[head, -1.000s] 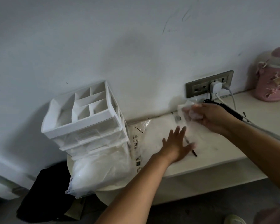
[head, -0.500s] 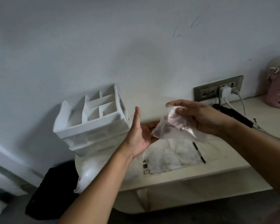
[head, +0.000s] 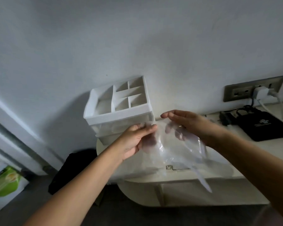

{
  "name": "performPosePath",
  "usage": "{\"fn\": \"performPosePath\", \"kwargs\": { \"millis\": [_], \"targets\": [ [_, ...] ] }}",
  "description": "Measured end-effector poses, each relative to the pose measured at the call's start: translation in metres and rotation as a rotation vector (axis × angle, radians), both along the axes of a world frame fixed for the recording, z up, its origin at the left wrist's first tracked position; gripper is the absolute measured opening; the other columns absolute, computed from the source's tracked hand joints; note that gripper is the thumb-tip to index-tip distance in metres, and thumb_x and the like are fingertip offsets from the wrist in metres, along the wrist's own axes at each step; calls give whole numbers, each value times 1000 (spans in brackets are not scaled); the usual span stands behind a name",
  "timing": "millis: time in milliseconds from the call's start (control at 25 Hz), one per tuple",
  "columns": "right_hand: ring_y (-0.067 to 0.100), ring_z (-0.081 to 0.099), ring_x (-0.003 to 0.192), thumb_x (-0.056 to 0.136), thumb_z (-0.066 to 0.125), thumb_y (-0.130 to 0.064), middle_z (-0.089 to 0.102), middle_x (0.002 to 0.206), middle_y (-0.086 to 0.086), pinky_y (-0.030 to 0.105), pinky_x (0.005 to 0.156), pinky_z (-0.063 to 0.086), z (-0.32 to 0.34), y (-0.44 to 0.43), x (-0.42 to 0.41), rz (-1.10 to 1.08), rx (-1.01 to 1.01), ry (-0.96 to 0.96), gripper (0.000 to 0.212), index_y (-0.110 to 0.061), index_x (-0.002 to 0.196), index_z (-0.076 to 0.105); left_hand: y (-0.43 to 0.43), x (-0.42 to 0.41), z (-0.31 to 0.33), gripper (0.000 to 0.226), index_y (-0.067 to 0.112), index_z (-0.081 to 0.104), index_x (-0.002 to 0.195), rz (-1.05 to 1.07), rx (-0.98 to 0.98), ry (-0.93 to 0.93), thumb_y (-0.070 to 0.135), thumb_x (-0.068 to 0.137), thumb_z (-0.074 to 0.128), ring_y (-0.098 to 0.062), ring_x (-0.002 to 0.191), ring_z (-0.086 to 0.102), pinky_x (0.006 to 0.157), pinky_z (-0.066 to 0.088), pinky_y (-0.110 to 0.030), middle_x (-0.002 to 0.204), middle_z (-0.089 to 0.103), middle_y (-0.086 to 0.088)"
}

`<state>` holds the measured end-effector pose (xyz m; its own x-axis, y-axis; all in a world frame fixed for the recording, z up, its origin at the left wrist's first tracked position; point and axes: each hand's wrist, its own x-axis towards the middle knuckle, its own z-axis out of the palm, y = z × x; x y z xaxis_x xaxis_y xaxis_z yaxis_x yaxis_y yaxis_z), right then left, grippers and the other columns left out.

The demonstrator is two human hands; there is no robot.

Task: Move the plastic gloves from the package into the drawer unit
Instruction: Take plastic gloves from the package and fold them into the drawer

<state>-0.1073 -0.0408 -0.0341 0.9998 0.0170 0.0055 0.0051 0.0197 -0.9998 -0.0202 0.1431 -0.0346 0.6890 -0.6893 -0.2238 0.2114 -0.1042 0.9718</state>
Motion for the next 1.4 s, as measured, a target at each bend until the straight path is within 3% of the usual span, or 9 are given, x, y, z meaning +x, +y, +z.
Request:
{"fn": "performPosePath", "kwargs": {
  "millis": [120,240,400,560,680,840,1120,1240,1400],
  "targets": [
    [12,56,56,81,62,-39,70,80,4,21,50,45,-6,14,9,56,-211,121,41,-7,106,62,24,9,-2,9,10,59,83,210,132,-255,15,89,64,0,30,37,30,26,-11,57,59,4],
    [5,46,41,85,67,-24,67,67,2,15,42,38,-16,28,23,-113,-279,224,10,-13,86,68,51,27,-20,8,11,63,84,306,179,-356,17,88,66,-6,42,50,35,33,-13,65,58,-1],
    [4,42,39,88,65,-28,59,53,-7,16,42,35,-24,36,39,-391,-519,142,20,-13,75,67,69,45,-44,10,12,60,84,357,317,-316,16,93,60,-8,38,49,39,42,-19,63,62,-2],
    [22,58,72,87,64,-32,61,78,0,31,62,44,-25,53,46,-616,-1142,-299,17,-16,85,64,76,51,-59,19,3,55,88,380,458,-314,20,97,54,-7,32,43,34,37,-19,67,59,-8],
    [25,59,79,86,59,-11,63,87,7,34,68,48,-33,89,49,-337,-1150,-751,9,-11,90,68,79,54,-64,26,2,49,91,388,574,-372,26,100,45,-12,31,45,32,36,-19,70,57,-13],
    [19,54,119,88,43,6,57,132,5,23,99,40,-77,123,67,122,-1068,-392,47,-12,129,57,86,56,-66,29,5,49,96,343,762,-559,33,100,43,-18,53,58,38,46,-25,78,54,-7],
    [19,29,139,93,54,-24,30,153,1,32,113,25,-99,136,93,314,-1245,-162,54,-23,144,36,96,52,-54,30,7,54,110,243,1204,-1075,34,96,51,-27,93,65,72,49,-35,103,68,-11],
    [21,37,133,89,60,-30,36,149,2,34,107,32,-103,139,97,297,-1228,-108,59,-21,142,39,91,42,-42,26,10,57,108,264,1185,-1265,32,95,54,-23,94,65,69,45,-29,100,68,-6],
    [23,56,108,84,65,-28,60,118,8,32,89,46,-110,141,99,233,-1165,-156,35,-11,114,59,75,31,-61,17,6,66,97,50,1057,-1080,15,96,51,-23,88,64,68,43,-26,93,68,-9]
  ]
}}
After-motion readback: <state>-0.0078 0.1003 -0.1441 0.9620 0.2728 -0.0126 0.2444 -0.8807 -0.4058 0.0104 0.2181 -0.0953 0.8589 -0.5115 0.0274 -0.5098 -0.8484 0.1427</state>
